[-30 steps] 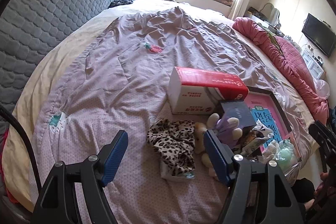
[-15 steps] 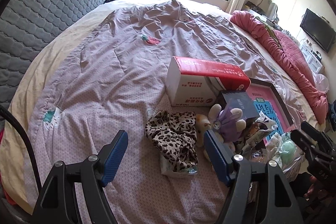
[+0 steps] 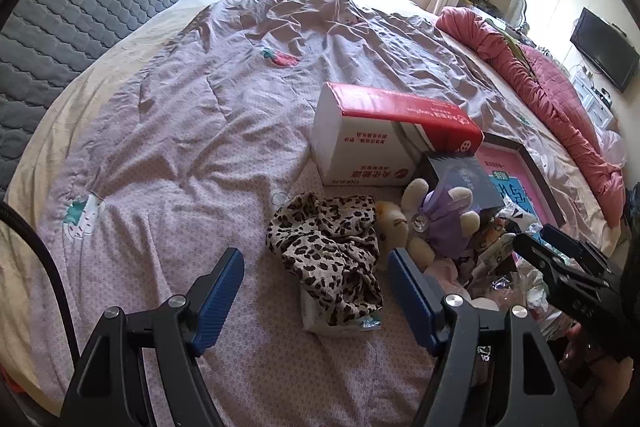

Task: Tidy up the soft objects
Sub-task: 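Move the left tool to the leopard-print cloth while the right tool reaches the white purple-edged packet, then grasp the leopard-print cloth with the left tool while the right tool grasps the white packet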

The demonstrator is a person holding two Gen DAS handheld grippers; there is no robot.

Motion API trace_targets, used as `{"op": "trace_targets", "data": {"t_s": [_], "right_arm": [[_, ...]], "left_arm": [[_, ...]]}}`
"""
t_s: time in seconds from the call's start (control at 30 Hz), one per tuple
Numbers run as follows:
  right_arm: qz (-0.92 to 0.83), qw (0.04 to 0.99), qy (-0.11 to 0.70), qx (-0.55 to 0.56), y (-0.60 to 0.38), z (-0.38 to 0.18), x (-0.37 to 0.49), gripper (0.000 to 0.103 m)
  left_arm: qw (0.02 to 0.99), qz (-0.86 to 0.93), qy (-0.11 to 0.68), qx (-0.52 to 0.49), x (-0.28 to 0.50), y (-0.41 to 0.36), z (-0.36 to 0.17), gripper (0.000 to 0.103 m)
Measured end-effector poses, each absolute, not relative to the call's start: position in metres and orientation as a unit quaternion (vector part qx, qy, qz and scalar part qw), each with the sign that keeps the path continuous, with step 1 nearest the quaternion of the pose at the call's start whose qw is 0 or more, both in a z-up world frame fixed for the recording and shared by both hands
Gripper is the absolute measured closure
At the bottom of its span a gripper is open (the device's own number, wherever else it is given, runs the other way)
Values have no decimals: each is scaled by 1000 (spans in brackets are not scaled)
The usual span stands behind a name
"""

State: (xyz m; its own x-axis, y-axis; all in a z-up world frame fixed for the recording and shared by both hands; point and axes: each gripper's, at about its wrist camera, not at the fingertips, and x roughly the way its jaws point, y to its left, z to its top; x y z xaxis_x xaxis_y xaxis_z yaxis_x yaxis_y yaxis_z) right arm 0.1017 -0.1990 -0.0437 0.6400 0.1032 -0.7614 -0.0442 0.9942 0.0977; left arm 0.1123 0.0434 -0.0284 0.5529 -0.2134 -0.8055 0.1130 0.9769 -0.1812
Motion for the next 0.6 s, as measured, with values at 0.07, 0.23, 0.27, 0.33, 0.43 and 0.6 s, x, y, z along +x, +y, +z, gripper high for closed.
{"op": "trace_targets", "data": {"t_s": [0.07,0.23,0.27,0.33,0.43,0.6], "right_arm": [[37,905,422,43,-202,-49,107,26],[35,903,422,73,-210,-57,117,36],[35,903,421,76,-211,-58,118,43],[36,902,421,82,-213,-59,122,49],[43,901,422,90,-212,-61,127,61],[62,908,407,86,-203,-54,123,70]], "left_arm": [[879,-95,465,-53,114,42,-32,29],[875,-100,471,-51,116,39,-39,29],[875,-101,472,-52,118,39,-40,29],[874,-99,473,-51,120,38,-43,29],[873,-97,476,-48,123,36,-47,29],[869,-97,484,-40,126,33,-55,29]]}}
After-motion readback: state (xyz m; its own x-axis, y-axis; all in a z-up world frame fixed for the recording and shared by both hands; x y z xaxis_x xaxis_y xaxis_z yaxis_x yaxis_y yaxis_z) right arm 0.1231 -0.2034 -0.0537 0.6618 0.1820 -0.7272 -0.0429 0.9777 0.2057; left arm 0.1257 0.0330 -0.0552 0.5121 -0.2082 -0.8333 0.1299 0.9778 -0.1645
